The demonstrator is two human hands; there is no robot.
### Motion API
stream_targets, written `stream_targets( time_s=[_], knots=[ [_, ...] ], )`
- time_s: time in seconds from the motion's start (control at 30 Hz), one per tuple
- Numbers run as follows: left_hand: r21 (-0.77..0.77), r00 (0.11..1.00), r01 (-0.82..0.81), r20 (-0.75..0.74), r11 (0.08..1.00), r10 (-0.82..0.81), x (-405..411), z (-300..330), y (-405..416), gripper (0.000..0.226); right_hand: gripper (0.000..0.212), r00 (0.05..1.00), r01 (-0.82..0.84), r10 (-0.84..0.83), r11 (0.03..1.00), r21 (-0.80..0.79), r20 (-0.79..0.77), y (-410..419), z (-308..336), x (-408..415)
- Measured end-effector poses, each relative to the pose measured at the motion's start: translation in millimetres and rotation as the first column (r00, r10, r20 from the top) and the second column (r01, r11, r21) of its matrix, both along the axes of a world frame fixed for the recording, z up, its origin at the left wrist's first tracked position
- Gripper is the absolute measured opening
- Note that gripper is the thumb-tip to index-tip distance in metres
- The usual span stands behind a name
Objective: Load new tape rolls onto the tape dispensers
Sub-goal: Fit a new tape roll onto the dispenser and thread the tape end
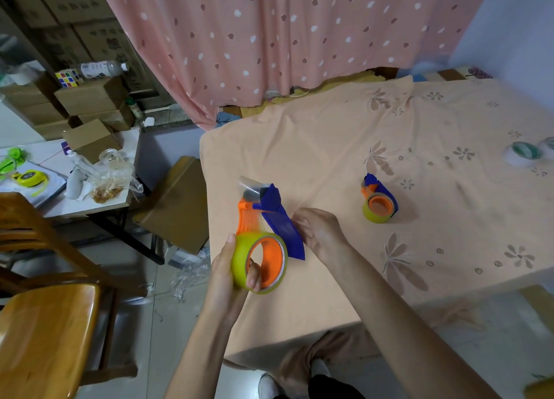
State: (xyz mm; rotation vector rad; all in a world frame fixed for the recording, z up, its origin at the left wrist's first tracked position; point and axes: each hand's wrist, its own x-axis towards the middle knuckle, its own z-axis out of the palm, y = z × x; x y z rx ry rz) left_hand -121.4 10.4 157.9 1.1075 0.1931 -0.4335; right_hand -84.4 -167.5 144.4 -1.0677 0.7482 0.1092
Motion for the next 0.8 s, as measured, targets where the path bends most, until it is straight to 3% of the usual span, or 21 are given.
stream_targets(
  time_s=[0.1, 0.17, 0.23, 0.33, 0.5, 0.63, 0.8],
  knots=[
    [0.081, 0.992, 0.097, 0.073, 0.992, -0.103, -3, 2, 6, 0.055, 0.053, 0.96, -0.256, 0.256, 0.967, 0.021, -0.116, 0, -5, 11],
    [0.134, 0.976, 0.164, 0.12, 0.977, -0.18, -4, 2, 10, 0.061, 0.075, 0.908, -0.398, 0.409, 0.909, 0.121, -0.088, -4, -10, 19],
    [0.187, 0.961, 0.208, 0.142, 0.96, -0.236, -5, 2, 13, 0.059, 0.08, 0.877, -0.461, 0.478, 0.864, 0.201, -0.043, -13, -8, 25],
    [0.235, 0.951, 0.239, 0.138, 0.942, -0.276, -5, 2, 16, 0.058, 0.071, 0.857, -0.49, 0.514, 0.831, 0.262, -0.026, -21, 4, 30],
    [0.247, 0.95, 0.244, 0.134, 0.938, -0.282, -8, 2, 19, 0.064, 0.05, 0.964, -0.248, 0.267, 0.898, 0.364, -0.001, -33, 8, 37],
    [0.251, 0.955, 0.229, 0.127, 0.941, -0.267, -8, 1, 23, 0.066, 0.023, 0.965, -0.249, 0.264, 0.905, 0.345, 0.005, -53, 17, 39],
    [0.264, 0.95, 0.246, 0.126, 0.933, -0.286, -7, 2, 25, 0.064, 0.022, 0.99, -0.139, 0.143, 0.938, 0.318, 0.012, -64, 20, 47]
  ],
)
